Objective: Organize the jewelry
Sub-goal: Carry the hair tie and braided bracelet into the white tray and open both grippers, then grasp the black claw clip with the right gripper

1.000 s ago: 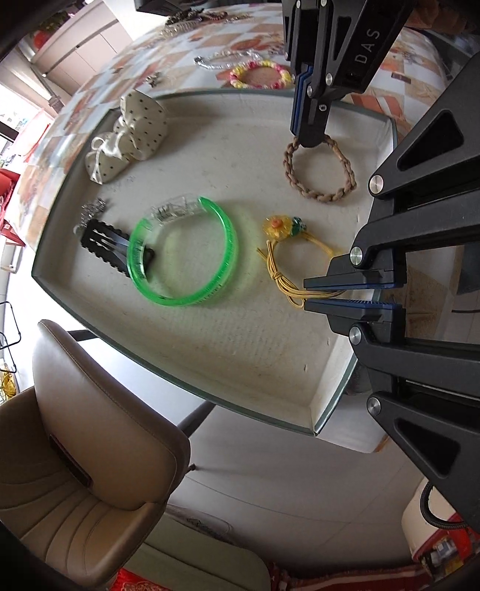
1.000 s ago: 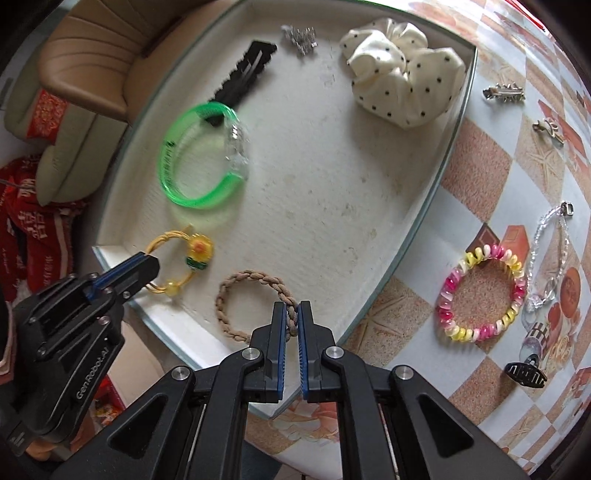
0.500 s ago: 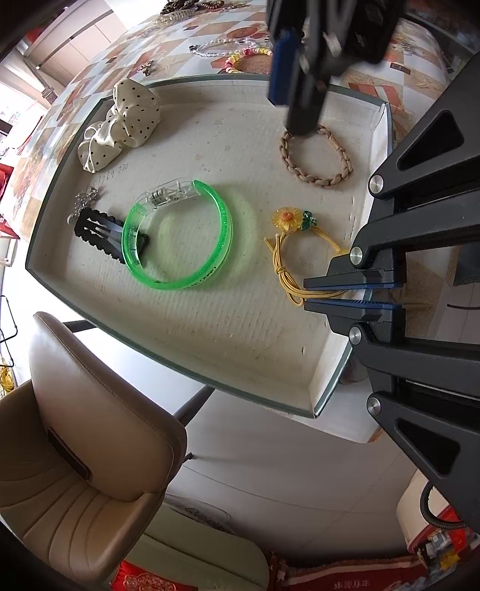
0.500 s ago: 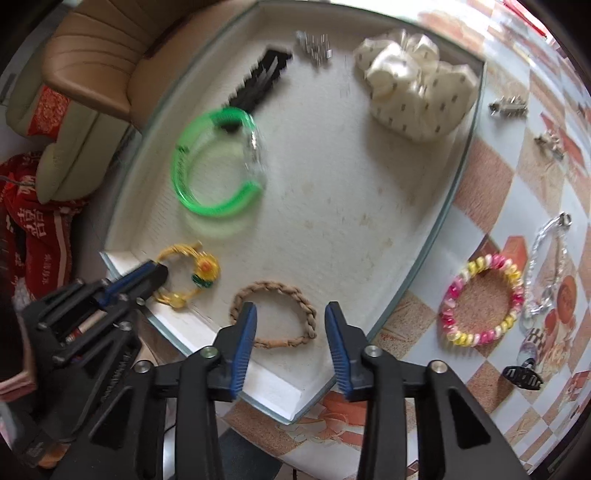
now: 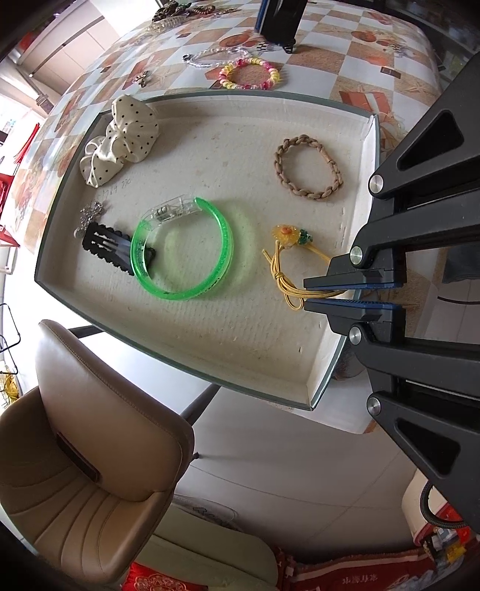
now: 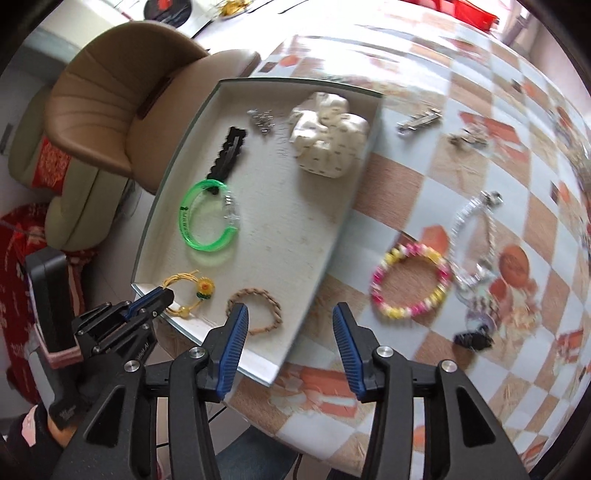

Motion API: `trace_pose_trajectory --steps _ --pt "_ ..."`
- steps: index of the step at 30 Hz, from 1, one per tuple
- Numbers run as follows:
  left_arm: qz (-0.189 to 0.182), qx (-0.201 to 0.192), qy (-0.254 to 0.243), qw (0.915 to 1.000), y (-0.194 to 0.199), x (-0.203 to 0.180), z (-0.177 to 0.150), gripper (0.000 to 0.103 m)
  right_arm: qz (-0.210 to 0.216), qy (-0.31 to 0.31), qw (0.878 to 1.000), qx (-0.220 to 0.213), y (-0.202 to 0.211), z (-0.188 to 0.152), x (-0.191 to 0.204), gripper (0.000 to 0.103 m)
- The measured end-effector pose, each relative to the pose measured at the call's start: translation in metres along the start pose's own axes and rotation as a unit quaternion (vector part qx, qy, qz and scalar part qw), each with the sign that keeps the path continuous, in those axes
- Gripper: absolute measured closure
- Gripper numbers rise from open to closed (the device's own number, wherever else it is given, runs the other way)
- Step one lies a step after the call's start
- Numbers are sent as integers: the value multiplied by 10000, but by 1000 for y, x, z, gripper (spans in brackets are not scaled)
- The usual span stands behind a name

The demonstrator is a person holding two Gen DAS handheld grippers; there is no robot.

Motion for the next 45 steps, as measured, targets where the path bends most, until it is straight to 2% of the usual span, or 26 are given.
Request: trace_pose_trajectory --steps 5,6,7,8,9,11,15,17,26,36,45 --pt "-27 -26 -128 9999 3 -1 1 96 -46 -424 9990 -118 20 -15 -36 48" --pt "-30 -34 -158 9999 5 -3 1 79 -59 -506 9986 -140 24 -18 -42 47" --pt "-17 -33 -183 9998 7 -5 3 14 -79 -602 9980 -164 30 -21 -50 46" --pt "75 -54 -186 9998 9 -6 3 0 -97 -684 9974 -184 32 -25 -57 45" --pt "174 -191 -217 9994 10 -5 7 0 -123 -778 9967 -202 35 -28 -65 45" --pt "139 -205 -361 9990 9 -9 10 0 -179 -962 9949 -235 41 -35 -82 45" --pt "282 -401 -649 9967 12 -19 20 0 -225 -1368 9897 -370 48 -45 -111 21" --pt "287 -523 -726 9956 17 -25 26 0 -275 -1551 9867 -409 52 -52 -123 21" --pt "-285 -624 -1223 9901 32 -77 29 0 -481 -2171 9743 -370 49 -78 -163 21" --pt "-432 -673 -1683 9825 42 -130 21 0 -235 -2434 9691 -318 24 -58 -178 22" --pt "-520 -724 -2164 9722 34 -167 26 0 -199 -2392 9707 -153 -12 -34 -185 43"
Point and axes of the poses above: each gripper's, at about its wrist camera, not at the fingertips, and y roughly against the way its jaws point, x to its left, z to its top, the point moved 10 cm from there along -y, roughly the way its jaws point, and after that the axes turned 2 degrees about -y, right-handed, at the moved point
